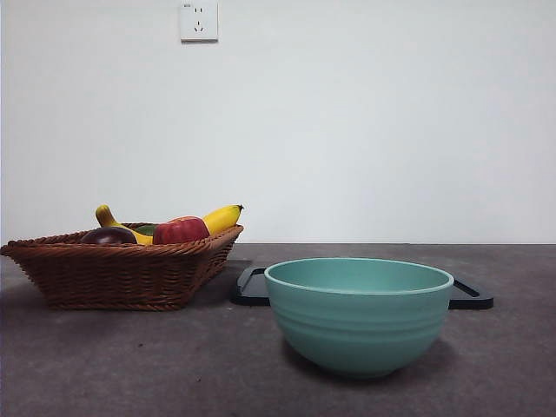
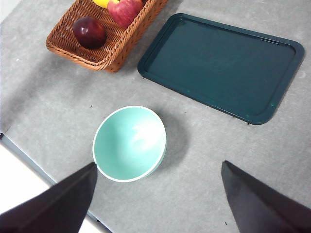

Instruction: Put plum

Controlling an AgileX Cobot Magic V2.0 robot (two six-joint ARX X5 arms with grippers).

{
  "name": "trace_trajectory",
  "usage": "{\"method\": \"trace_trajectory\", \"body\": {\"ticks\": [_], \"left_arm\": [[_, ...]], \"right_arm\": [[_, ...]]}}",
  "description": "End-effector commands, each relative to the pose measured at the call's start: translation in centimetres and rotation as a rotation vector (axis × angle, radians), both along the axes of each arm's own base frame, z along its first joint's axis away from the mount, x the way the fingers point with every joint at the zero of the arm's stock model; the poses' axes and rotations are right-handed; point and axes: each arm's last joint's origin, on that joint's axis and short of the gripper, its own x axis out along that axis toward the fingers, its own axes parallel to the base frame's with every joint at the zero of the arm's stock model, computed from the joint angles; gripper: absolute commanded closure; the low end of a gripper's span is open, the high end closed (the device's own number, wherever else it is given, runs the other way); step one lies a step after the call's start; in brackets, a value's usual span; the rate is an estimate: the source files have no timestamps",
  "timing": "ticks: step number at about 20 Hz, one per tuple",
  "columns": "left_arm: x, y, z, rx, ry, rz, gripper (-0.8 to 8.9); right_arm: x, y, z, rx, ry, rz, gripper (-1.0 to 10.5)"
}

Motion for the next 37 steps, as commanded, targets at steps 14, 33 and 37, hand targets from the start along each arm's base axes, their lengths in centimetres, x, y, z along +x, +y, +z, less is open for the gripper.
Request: {"method": "trace_trajectory", "body": {"ticks": [14,33,37], "left_arm": [[16.1,-6.1,-2.0,0.27,0.141,-0.005,3.77],[22.1,-7.7,-12.5,0.417,0.35,-0.03,4.09],[22.0,-7.7,-12.5,0.418,0.356,-0.031,5.42]], "right_arm": [[0.1,0.1,0.5,0.011,-0.016,0.0,5.4],[0.1,0.1,0.5,0.011,-0.016,-0.001,5.4],[0.2,0.1,0.5,0.01,-0.018,-0.002,5.4]]}}
